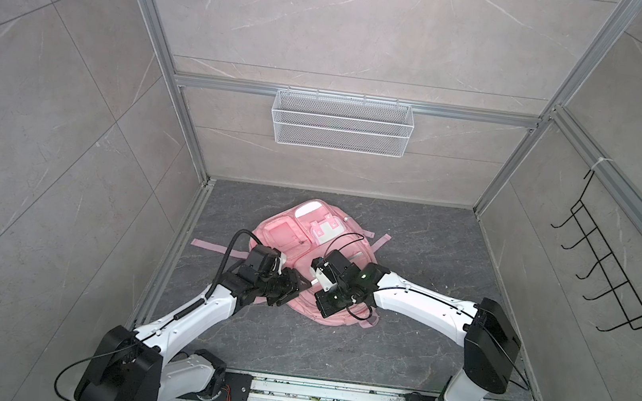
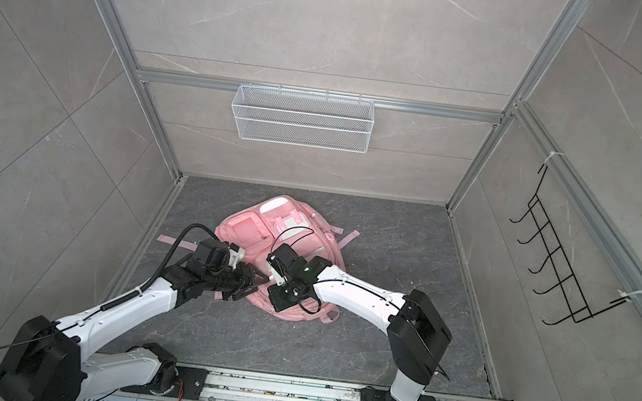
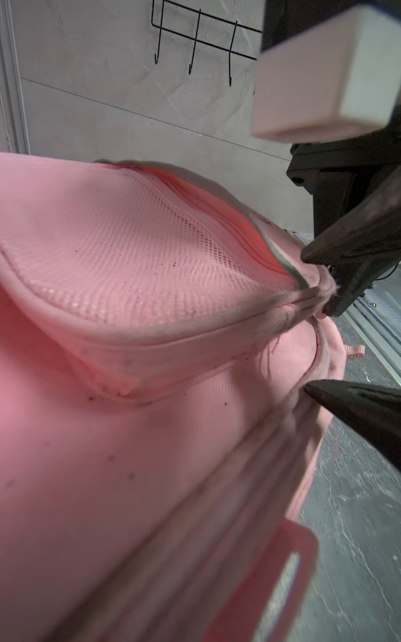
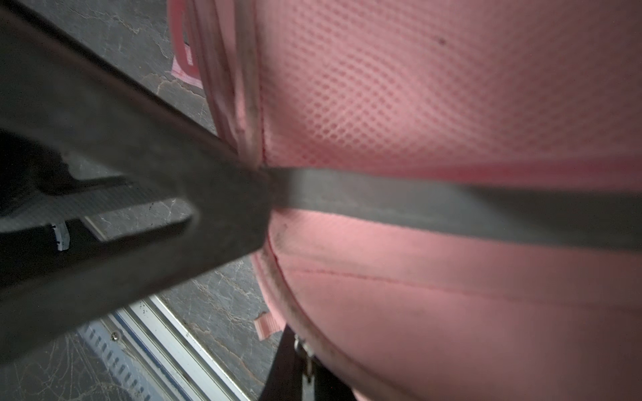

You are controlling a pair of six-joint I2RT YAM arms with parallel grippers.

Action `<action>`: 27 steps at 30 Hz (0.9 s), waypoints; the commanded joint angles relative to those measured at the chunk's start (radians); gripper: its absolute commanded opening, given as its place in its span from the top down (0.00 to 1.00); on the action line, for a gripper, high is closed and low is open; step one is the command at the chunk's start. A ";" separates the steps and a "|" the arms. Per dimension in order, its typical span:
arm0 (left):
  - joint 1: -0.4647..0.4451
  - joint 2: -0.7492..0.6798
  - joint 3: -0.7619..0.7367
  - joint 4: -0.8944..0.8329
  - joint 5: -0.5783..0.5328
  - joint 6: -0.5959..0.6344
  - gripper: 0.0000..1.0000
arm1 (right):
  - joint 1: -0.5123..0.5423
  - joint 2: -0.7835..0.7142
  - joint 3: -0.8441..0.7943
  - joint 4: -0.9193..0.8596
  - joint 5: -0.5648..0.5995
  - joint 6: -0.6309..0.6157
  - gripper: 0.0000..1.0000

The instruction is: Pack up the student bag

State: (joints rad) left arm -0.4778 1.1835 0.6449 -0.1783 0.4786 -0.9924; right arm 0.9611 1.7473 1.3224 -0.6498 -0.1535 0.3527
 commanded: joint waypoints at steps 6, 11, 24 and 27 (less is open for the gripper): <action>-0.016 0.092 0.064 0.098 -0.016 -0.010 0.69 | 0.011 -0.008 0.028 0.032 0.002 0.017 1.00; -0.014 0.102 0.077 0.087 -0.028 0.001 0.95 | 0.011 -0.027 0.008 0.022 0.029 0.027 1.00; 0.054 0.076 0.153 -0.168 -0.044 0.222 1.00 | -0.106 -0.096 -0.048 -0.097 0.138 0.043 1.00; 0.063 0.052 0.148 -0.218 -0.047 0.262 1.00 | -0.160 -0.109 -0.045 -0.107 0.134 0.027 1.00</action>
State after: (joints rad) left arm -0.4370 1.2774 0.7685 -0.2913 0.4885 -0.8551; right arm 0.8509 1.6844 1.2861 -0.6853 -0.0826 0.3744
